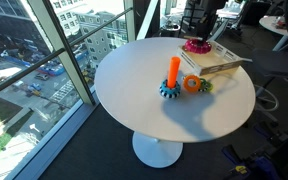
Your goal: Put the pink ring on the orange stand.
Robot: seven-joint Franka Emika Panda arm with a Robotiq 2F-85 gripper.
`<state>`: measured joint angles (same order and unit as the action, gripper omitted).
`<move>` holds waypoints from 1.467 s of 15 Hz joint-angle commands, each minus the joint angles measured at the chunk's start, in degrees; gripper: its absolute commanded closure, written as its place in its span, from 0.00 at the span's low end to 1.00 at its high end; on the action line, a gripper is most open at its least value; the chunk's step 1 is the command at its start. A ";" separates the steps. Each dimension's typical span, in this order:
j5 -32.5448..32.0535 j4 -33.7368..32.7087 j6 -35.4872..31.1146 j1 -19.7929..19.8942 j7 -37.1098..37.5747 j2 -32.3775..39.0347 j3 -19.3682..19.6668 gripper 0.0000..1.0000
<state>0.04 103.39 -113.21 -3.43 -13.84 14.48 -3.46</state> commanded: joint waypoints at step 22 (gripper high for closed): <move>-2.34 -11.42 -0.13 -3.82 1.92 11.19 -2.05 0.90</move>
<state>-0.72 94.21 -113.42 -7.01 -13.45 24.30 -5.10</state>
